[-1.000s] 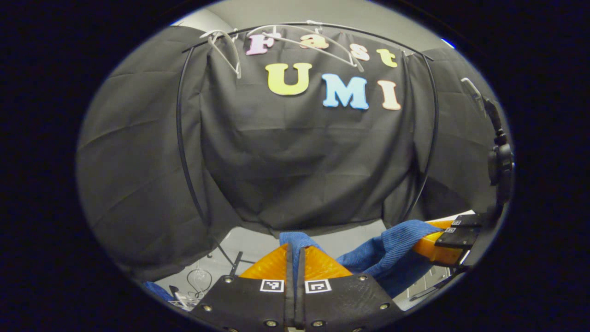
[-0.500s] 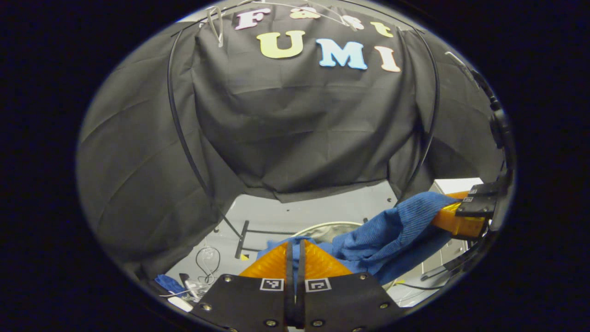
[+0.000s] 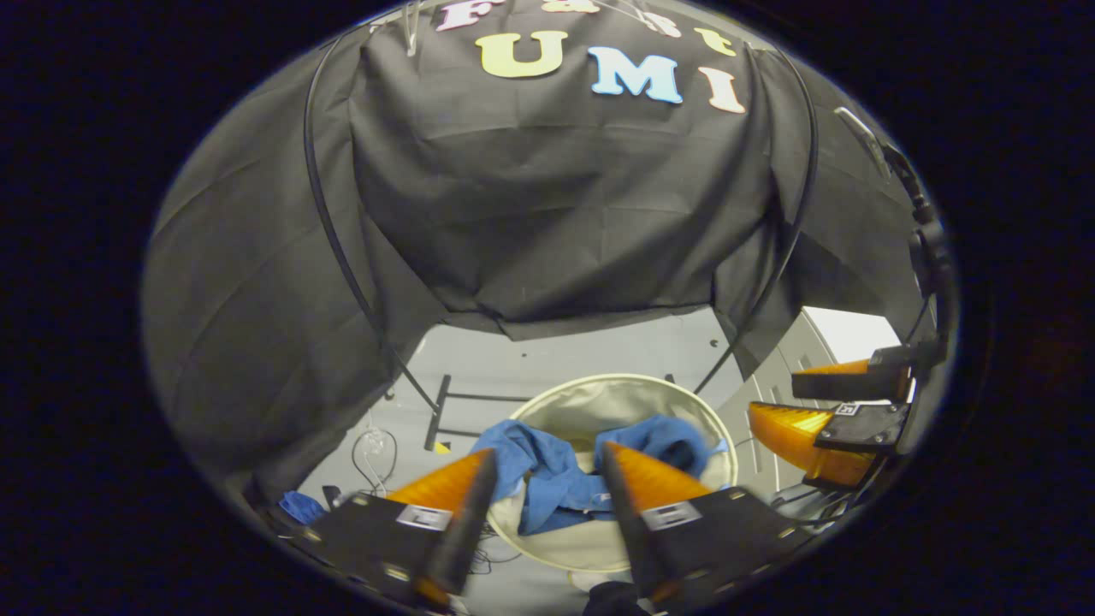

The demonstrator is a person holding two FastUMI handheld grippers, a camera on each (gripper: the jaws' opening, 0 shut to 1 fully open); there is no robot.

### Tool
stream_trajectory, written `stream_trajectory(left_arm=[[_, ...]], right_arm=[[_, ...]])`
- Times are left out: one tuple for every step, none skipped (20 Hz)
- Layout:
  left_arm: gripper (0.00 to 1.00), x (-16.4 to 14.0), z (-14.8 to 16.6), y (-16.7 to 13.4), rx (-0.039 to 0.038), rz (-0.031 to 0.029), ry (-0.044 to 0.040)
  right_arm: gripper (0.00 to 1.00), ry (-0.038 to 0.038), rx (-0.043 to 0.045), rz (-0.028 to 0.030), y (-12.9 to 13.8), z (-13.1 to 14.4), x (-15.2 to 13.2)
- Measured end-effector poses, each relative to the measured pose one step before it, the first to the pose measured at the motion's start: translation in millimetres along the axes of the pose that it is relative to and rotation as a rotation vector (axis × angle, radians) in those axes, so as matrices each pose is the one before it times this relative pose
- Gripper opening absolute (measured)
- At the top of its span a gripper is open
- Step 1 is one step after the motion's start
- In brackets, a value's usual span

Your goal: Grasp the clothes on the hanger with both hands and then place them into the laundry hamper below.

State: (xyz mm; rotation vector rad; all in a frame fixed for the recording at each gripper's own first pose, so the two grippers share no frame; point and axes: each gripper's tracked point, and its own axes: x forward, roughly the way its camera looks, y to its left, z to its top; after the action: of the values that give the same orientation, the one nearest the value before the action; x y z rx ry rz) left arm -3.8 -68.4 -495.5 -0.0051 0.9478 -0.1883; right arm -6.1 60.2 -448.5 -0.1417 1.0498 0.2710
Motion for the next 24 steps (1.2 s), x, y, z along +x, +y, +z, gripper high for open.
stream_trajectory(left_arm=[[0.74, -2.65, -3.72, 3.46, -0.00104, 0.00708, 0.00824], [0.96, 0.97, -1.18, 2.98, 0.00498, 0.01086, 0.00118], [0.99, -0.39, 1.74, 0.51, 0.00559, 0.00062, -0.00275], [0.99, -1.70, 2.47, 1.11, 0.00553, 0.00283, -0.00457], [0.98, -4.23, 4.05, 1.98, 0.00611, 0.00271, -0.00974], [0.98, -4.50, 6.63, 2.77, 0.00637, 0.00471, -0.01351], [0.98, -5.13, 9.48, 3.89, 0.00611, 0.00447, -0.02080], [0.98, -6.12, 11.34, 3.57, 0.00525, 0.00327, -0.02736], [0.99, -5.35, 13.73, 3.05, 0.00595, 0.00211, -0.03029], [0.98, -7.26, 14.75, 2.53, 0.00497, 0.00224, -0.03197], [0.99, -7.89, 15.44, 1.61, 0.00219, 0.00141, -0.03834], [0.98, -7.99, 17.21, 1.25, -0.00030, 0.00089, -0.03502], [0.98, -6.74, 14.13, 1.66, 0.00207, 0.00018, -0.03760], [0.98, -8.73, 16.13, 1.37, 0.00530, 0.00410, -0.03371], [0.97, -10.18, 14.54, 1.19, 0.00407, 0.00192, -0.03478], [0.99, -8.87, 15.31, -0.23, -0.00066, 0.00018, -0.03265], [0.99, -12.18, 11.87, -2.45, -0.00472, -0.00166, -0.02352], [0.99, -10.55, 13.40, -1.48, -0.00894, -0.00008, -0.02734], [0.99, -9.79, 14.63, -2.45, -0.00727, 0.00017, -0.02826], [0.99, -10.21, 15.02, -2.81, -0.00384, 0.00192, -0.02674], [0.99, -11.18, 14.13, -2.28, 0.00000, 0.00313, -0.02860], [0.99, -12.68, 15.49, -3.18, 0.00139, 0.00121, -0.02938], [0.99, -14.18, 15.02, -3.66, 0.00112, -0.00010, -0.02793], [0.99, -13.08, 15.94, -5.65, 0.00107, -0.00530, -0.03146]], right_arm=[[0.89, -0.00880, -0.00378, -0.00804, -1.09, 3.54, -0.86], [0.96, -0.00914, -0.00186, -0.00671, 0.14, 2.04, -2.14], [0.96, -0.00799, 0.00085, -0.00190, 0.65, 2.80, -1.66], [0.96, -0.00397, -0.00094, -0.00093, -0.14, 1.32, -1.54], [0.96, -0.00975, 0.00369, -0.00222, -0.36, 4.00, -3.73], [0.96, -0.01215, 0.00511, -0.00159, 0.09, 2.95, -4.52], [0.96, -0.01749, 0.00477, -0.00236, -0.90, 6.77, -5.96], [0.96, -0.02044, 0.00221, -0.00579, -1.39, 6.77, -7.19], [0.96, -0.02409, 0.00248, -0.00721, -2.43, 9.06, -9.38], [0.96, -0.02932, 0.00417, -0.00881, -3.40, 8.21, -10.03], [0.96, -0.03327, 0.00447, -0.00755, -4.06, 11.46, -10.42], [0.96, -0.03478, 0.00509, -0.00690, -2.75, 10.63, -10.12], [0.96, -0.03290, 0.00184, -0.00885, -4.46, 12.79, -10.70], [0.95, -0.03114, -0.00237, -0.00744, -4.58, 9.40, -9.10], [0.95, -0.03025, -0.00341, -0.00635, -5.27, 12.09, -11.06], [0.95, -0.03000, -0.00193, -0.00691, -4.18, 13.23, -11.86], [0.95, -0.03010, -0.00061, -0.00832, -5.81, 12.50, -9.32], [0.95, -0.02961, 0.00143, -0.01163, -6.19, 9.91, -8.03], [0.95, -0.02974, 0.00520, -0.00512, -5.66, 11.77, -8.41], [0.95, -0.02564, 0.00776, -0.00280, -2.94, 8.52, -9.51], [0.95, -0.02043, 0.00803, -0.00195, -4.28, 8.43, -10.29], [0.94, -0.02404, 0.00719, -0.00036, -5.18, 9.15, -10.31], [0.94, -0.02196, 0.00568, -0.00220, -4.72, 10.61, -12.11], [0.95, -0.02660, 0.00548, -0.00408, -5.37, 7.66, -11.45]])
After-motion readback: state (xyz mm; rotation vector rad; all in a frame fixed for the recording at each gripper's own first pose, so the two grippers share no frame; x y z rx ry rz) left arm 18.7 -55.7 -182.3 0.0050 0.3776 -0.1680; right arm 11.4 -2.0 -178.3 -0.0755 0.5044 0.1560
